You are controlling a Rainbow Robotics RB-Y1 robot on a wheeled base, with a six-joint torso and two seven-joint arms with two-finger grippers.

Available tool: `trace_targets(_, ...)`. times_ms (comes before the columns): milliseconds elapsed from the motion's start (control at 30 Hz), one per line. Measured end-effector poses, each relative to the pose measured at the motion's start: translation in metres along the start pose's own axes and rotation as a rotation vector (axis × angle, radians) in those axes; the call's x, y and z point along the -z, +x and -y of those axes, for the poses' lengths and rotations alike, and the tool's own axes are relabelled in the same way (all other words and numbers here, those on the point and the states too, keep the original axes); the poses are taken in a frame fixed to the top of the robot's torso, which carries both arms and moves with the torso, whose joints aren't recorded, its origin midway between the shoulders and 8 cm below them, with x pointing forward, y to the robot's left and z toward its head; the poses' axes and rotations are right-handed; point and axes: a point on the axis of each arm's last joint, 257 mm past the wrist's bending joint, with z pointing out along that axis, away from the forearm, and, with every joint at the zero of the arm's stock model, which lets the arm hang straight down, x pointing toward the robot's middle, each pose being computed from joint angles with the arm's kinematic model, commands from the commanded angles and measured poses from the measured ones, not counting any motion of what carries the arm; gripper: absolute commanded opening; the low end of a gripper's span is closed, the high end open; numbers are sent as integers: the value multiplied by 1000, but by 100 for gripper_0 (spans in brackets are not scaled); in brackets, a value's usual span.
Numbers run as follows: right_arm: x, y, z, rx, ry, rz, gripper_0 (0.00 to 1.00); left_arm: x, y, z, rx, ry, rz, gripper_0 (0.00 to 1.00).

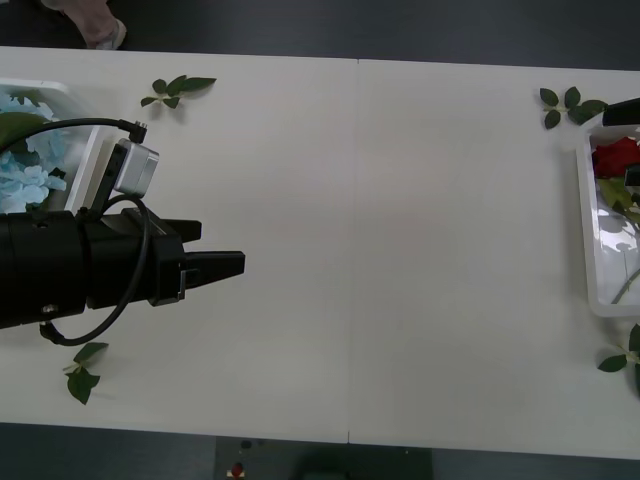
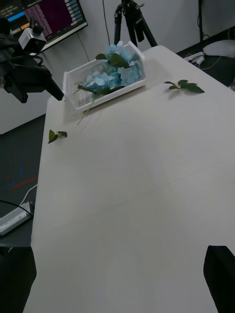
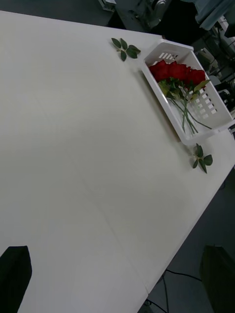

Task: Put the red flowers into the right box and the blue flowers into the left box

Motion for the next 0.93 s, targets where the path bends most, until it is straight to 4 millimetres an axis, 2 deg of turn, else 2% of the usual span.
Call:
trace_targets(333,-35,7,-14,34,-82,-82,100,0,0,0,0,0,0,100)
trace_targets(933,-30,4,-12,39,-67,-69,100,0,0,0,0,0,0,100)
